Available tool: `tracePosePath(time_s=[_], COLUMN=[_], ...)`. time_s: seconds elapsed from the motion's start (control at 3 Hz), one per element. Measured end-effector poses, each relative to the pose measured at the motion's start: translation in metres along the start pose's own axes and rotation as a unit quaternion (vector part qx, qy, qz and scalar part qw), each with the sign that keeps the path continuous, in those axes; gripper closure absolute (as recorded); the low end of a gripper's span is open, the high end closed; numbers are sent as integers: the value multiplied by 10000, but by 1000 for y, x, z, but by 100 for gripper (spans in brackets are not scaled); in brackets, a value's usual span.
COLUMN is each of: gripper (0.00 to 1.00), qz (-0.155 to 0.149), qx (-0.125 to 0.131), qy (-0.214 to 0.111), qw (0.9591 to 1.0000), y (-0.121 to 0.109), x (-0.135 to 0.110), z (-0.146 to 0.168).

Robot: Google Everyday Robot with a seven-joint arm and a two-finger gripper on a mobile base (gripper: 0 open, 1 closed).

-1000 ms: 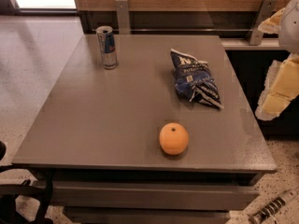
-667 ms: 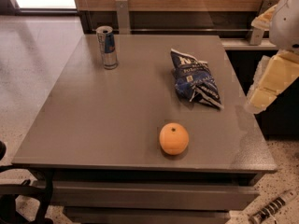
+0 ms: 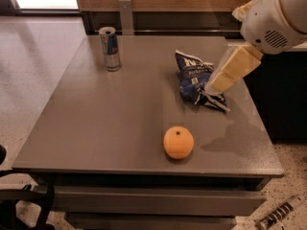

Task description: Pick redbull can

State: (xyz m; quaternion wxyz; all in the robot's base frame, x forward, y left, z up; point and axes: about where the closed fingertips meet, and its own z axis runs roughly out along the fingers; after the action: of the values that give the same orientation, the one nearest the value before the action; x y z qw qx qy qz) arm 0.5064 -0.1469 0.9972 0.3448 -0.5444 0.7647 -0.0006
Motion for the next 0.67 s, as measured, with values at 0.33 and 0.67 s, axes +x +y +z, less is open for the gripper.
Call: tracePosePath(time_s=[0.33,0.67], gripper=[0,0], qz=[272,499], qx=[82,137], qy=[-902,-1769], qw=[9955,9829], y=[-9,-18], x=[-23,-48], z=[31,60])
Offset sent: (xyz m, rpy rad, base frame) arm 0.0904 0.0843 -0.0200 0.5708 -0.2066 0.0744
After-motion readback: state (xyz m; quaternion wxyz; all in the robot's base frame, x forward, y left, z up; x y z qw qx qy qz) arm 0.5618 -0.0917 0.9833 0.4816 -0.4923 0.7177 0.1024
